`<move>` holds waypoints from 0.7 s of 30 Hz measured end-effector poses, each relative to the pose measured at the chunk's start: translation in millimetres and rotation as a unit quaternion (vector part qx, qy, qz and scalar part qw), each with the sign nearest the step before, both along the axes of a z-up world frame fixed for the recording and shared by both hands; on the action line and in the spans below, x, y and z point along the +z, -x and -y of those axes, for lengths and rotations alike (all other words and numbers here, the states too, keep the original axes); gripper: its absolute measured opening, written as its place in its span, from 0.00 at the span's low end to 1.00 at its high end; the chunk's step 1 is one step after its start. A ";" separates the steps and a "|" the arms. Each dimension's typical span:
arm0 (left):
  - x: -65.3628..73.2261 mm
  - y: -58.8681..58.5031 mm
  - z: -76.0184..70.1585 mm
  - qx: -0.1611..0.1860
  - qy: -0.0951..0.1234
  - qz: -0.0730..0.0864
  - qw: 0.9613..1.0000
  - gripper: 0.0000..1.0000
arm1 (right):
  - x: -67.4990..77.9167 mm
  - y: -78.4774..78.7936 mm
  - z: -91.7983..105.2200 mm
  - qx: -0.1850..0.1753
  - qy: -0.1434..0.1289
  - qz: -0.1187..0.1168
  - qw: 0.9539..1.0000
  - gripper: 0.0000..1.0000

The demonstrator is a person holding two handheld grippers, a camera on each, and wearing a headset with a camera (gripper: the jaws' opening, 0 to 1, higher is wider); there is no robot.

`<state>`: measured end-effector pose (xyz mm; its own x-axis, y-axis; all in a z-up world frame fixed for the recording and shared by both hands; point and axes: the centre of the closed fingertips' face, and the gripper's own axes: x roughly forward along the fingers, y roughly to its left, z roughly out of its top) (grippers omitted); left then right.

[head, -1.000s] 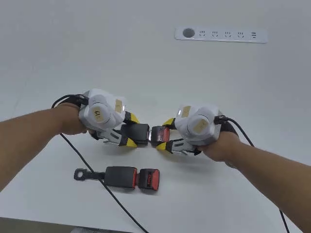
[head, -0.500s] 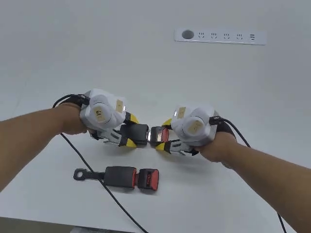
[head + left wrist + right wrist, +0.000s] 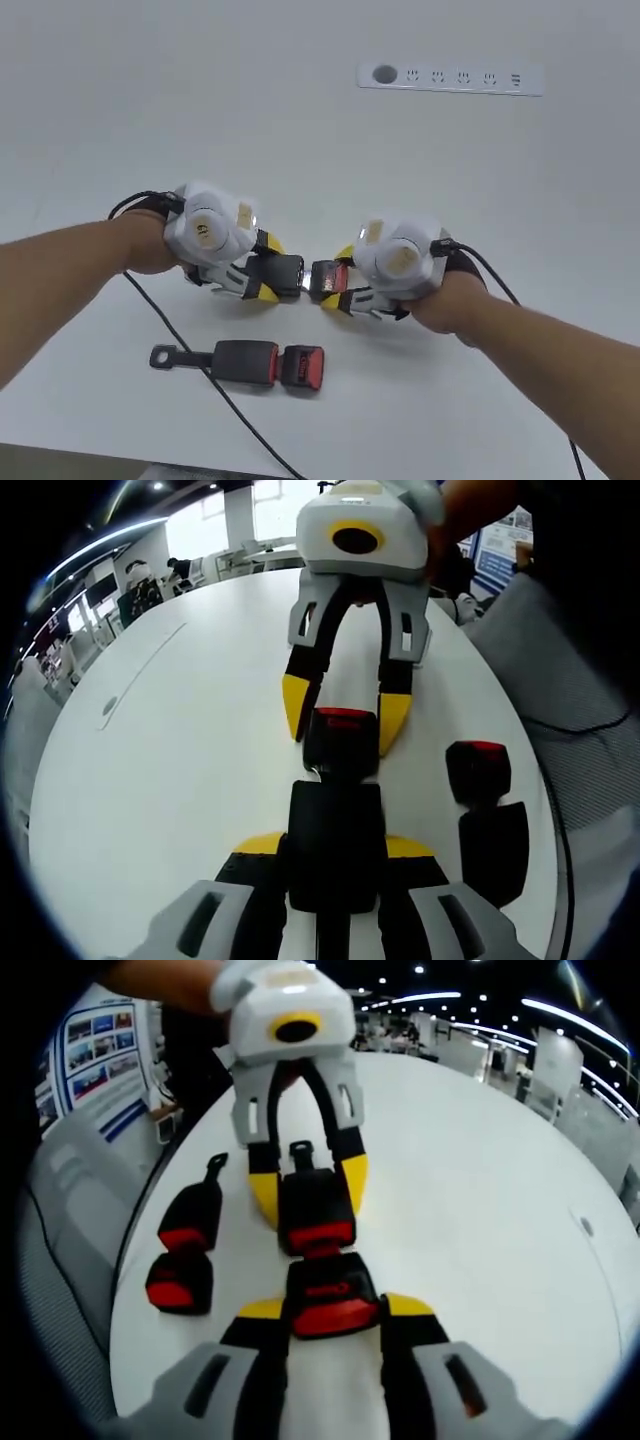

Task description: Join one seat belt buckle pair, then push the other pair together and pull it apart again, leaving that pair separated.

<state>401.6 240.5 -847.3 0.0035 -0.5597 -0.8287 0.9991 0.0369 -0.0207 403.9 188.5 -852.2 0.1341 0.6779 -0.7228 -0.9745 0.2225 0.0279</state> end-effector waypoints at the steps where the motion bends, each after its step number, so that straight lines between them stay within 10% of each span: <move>1: 0.0 -0.1 0.0 0.001 0.000 0.000 1.000 0.36 | 0.8 -0.6 1.5 0.000 -0.002 0.002 1.000 0.35; 21: -1.8 -1.9 -1.4 0.006 -0.003 -0.004 1.000 0.36 | 4.7 5.2 39.5 0.004 -0.012 0.013 1.000 0.35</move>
